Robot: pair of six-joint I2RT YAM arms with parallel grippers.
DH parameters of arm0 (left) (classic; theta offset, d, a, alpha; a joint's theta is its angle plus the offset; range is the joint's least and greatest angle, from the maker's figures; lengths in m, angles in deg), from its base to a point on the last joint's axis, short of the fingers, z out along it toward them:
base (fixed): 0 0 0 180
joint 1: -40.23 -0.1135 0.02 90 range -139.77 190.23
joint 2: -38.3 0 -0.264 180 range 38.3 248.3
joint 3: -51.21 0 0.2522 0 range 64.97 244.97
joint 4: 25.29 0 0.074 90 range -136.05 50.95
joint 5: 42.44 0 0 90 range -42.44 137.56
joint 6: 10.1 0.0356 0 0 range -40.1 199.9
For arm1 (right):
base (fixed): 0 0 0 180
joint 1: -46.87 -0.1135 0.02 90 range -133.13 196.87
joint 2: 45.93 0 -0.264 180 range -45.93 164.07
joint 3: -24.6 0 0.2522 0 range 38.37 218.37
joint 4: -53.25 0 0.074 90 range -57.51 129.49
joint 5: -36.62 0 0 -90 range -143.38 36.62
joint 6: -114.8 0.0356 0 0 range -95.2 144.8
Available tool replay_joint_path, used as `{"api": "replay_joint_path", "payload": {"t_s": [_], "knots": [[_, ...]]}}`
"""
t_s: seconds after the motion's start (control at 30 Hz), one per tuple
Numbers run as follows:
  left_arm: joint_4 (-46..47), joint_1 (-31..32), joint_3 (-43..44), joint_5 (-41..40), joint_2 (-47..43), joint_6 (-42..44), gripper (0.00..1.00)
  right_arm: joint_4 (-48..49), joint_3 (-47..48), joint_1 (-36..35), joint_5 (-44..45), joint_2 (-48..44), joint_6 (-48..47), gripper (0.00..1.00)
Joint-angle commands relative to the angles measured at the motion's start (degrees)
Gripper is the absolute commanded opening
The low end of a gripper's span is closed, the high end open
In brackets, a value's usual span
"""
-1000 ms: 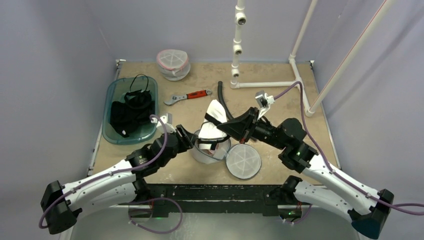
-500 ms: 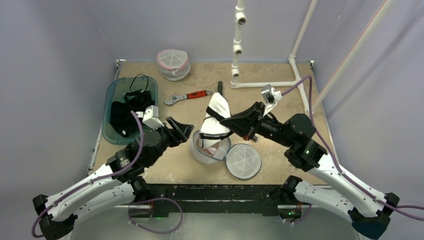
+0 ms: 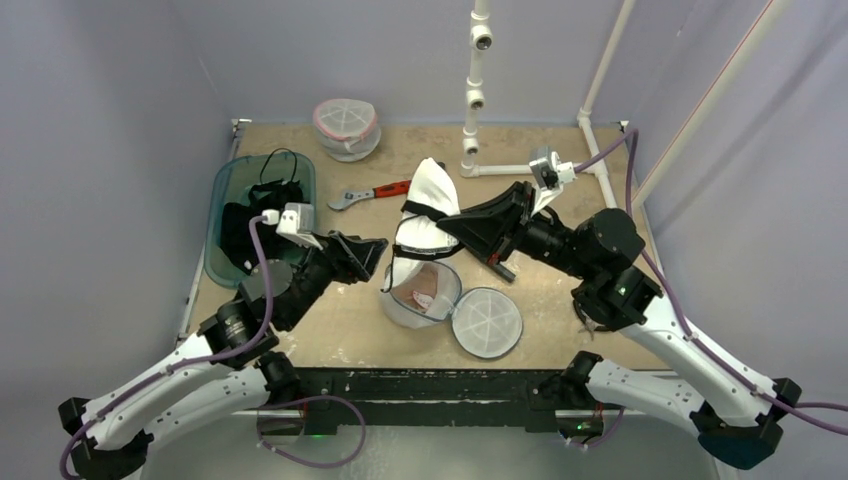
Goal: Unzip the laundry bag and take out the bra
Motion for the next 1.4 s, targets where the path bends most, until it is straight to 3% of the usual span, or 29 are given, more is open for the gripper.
{"api": "replay_joint_path", "payload": {"t_s": [0.0,0.23,0.4,0.8,0.93,1.1,1.2,1.37], "knots": [[5.4,-0.5,2.5,5.2,2.0,4.3,0.66,2.5,4.1,0.3,-2.0,0.4,-2.6,0.0],[5.6,-0.4,0.0,3.9,-1.7,2.9,0.73,-0.1,6.7,0.3,-1.5,0.0,-5.0,0.0],[2.6,-0.4,-3.8,1.5,-5.5,-3.3,0.82,-2.4,9.3,0.3,-2.0,-0.4,-7.9,0.0],[22.1,-2.0,-17.0,10.0,-4.9,-15.1,0.89,-5.6,17.9,0.3,-3.7,-0.1,-11.9,0.0],[36.0,-5.6,-24.3,17.3,-3.5,-24.1,0.9,-5.5,18.3,0.3,-4.2,-0.5,-12.3,0.0],[72.4,-10.4,-38.1,22.7,7.7,-42.0,0.9,-2.7,16.7,0.3,-6.2,-1.5,-11.7,0.0],[89.9,-11.2,-39.0,25.7,18.2,-45.4,0.93,-1.2,15.4,0.3,-6.9,-2.5,-11.4,0.0],[104.8,-11.4,-36.5,28.6,30.4,-47.8,0.95,-0.4,13.5,0.3,-6.9,-3.9,-11.1,0.0]]}}
